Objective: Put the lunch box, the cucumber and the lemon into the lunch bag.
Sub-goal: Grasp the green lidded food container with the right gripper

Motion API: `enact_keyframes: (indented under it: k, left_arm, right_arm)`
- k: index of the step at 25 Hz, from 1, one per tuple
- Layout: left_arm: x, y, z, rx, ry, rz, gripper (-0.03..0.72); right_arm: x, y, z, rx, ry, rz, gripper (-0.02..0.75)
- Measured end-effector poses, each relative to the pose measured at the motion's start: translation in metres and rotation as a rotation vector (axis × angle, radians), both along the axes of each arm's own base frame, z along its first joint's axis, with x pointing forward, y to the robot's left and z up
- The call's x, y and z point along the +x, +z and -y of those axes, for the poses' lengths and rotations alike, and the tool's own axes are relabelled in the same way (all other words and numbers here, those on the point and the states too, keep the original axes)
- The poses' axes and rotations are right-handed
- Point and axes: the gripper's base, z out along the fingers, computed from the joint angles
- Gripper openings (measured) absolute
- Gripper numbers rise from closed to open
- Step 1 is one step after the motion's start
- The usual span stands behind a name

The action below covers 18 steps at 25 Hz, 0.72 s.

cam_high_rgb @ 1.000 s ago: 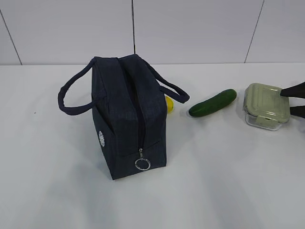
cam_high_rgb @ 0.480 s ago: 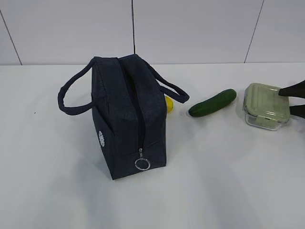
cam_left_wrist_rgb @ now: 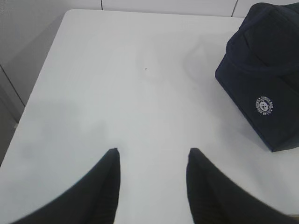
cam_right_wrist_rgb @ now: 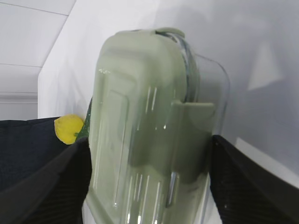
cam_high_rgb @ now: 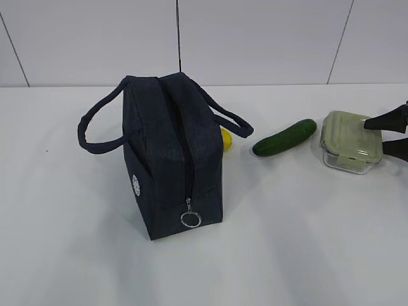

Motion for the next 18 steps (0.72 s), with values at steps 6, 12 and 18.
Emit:
enact_keyframes:
  k: [6,12,18]
  left_arm:
    - [0.0000,0.0000,0.0000,0.000,0.000,0.000,0.340]
    - [0.0000,0.0000,0.0000,0.000,0.000,0.000,0.340]
    - [0.0000,0.0000,0.0000,0.000,0.000,0.000,0.339]
  right_arm:
    - [-0.0006,-0.0007,-0.0001,-0.007,0.007,-0.004,0.580]
    - [-0.0006,-0.0007,-0.0001,-0.005,0.005,-0.007,0.580]
    - [-0.0008,-0.0008,-0.0001,-0.002,0.003,-0.014,0.545]
